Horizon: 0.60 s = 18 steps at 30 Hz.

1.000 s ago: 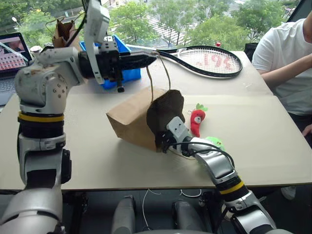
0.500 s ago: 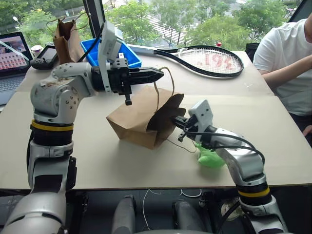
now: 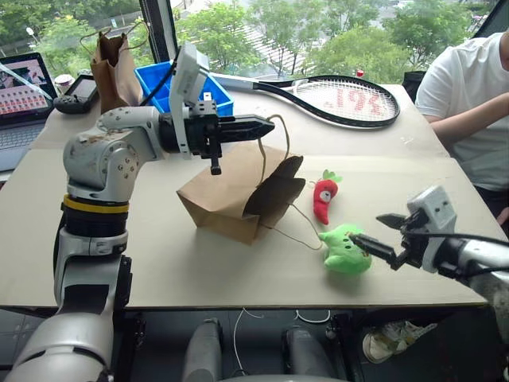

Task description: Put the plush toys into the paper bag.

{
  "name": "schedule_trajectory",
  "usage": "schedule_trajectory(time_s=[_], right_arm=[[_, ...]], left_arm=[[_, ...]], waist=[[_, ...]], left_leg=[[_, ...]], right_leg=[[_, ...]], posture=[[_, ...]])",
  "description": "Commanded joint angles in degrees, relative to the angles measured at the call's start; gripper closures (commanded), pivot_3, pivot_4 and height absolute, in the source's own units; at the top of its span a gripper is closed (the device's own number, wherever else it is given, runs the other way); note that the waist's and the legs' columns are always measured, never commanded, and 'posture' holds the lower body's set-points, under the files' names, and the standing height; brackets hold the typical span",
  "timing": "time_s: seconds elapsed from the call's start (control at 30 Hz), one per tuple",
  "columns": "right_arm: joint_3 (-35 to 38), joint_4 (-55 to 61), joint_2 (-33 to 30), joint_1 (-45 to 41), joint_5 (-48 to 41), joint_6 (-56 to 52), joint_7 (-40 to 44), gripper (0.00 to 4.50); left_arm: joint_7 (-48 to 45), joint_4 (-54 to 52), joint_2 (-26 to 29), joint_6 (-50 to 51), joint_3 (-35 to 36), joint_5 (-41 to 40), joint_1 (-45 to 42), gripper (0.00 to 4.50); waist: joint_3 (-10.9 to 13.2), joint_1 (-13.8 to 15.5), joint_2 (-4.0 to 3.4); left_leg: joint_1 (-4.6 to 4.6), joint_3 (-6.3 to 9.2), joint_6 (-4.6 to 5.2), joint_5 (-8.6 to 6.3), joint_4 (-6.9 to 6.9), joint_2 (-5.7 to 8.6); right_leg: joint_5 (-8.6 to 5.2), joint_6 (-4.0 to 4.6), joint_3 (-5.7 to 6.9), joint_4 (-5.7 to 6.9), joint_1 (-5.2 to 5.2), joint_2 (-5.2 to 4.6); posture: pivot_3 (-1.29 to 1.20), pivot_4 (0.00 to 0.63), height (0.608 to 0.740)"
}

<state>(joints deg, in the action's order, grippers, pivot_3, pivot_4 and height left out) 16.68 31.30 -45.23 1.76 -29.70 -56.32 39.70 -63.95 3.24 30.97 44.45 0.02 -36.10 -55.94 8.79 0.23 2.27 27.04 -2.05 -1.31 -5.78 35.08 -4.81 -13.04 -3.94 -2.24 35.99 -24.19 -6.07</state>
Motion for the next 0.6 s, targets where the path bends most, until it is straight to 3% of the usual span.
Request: schedule_trajectory(time_s=[0.03,0.07,0.17,0.3,0.4,0.53,0.6], right_arm=[[-3.5,-1.28,2.56,-0.32,1.88,2.42,-2.8,0.02],[-5.06,-2.38,2.97,0.04,3.01,2.76,-3.57,0.02],[-7.51,-4.1,2.37,1.36,5.59,4.6,-4.12,0.7],[-4.2,-2.98,-0.9,2.76,5.17,5.88,-2.08,2.16],[2.52,-2.55,-5.65,2.92,3.3,5.47,0.95,3.19],[7.74,-1.23,-10.73,-6.67,-5.63,-0.38,4.95,4.38],[5.37,-0.96,-12.83,-11.98,-7.65,-2.38,5.75,4.45]], left_arm=[[-0.33,-0.23,-0.16,-0.97,0.38,-0.28,-2.31,4.5],[-0.36,-0.12,-0.12,-1.01,0.39,-0.21,-2.47,4.5],[-0.49,0.06,0.09,-1.08,0.51,-0.13,-2.7,4.5],[-0.44,0.08,0.21,-1.05,0.61,-0.16,-2.88,4.5],[-0.27,-0.15,-0.02,-0.96,0.66,-0.39,-3.01,4.5],[-0.39,0.26,-0.32,-1.55,0.54,-0.23,-3.12,4.5],[-0.31,0.58,-0.64,-1.86,0.52,-0.08,-3.23,4.5]], waist=[[0.0,-0.2,0.0],[0.0,-0.19,0.0],[0.0,-0.08,0.0],[0.0,0.4,0.0],[0.0,0.68,0.0],[0.01,0.26,-0.01],[0.01,-0.09,-0.01]], left_leg=[[0.0,0.0,0.0,0.0,0.01,0.0],[0.0,0.0,0.0,0.0,0.02,0.01],[0.0,0.0,0.0,0.0,0.05,0.03],[0.01,0.0,0.0,0.0,0.09,0.05],[0.07,0.0,-0.01,-0.01,0.12,0.09],[0.12,0.0,0.0,0.0,0.16,0.09],[0.0,0.01,0.0,0.0,0.14,0.07]], right_leg=[[0.0,0.0,-0.01,0.0,-0.01,0.0],[0.0,-0.01,-0.03,0.01,0.01,0.0],[-0.19,-0.32,-0.04,0.0,0.03,0.0],[-0.2,-0.33,-0.06,-0.03,0.07,0.0],[-0.21,-0.35,-0.11,-0.04,0.07,-0.01],[-0.2,-0.35,-0.15,-0.03,0.03,0.0],[-0.19,-0.35,-0.15,-0.01,0.04,0.02]], posture=[[0.0,0.15,0.74],[0.0,0.15,0.74],[0.0,0.15,0.74],[0.0,0.15,0.74],[0.0,0.15,0.74],[0.0,0.15,0.74],[0.0,0.15,0.74]])
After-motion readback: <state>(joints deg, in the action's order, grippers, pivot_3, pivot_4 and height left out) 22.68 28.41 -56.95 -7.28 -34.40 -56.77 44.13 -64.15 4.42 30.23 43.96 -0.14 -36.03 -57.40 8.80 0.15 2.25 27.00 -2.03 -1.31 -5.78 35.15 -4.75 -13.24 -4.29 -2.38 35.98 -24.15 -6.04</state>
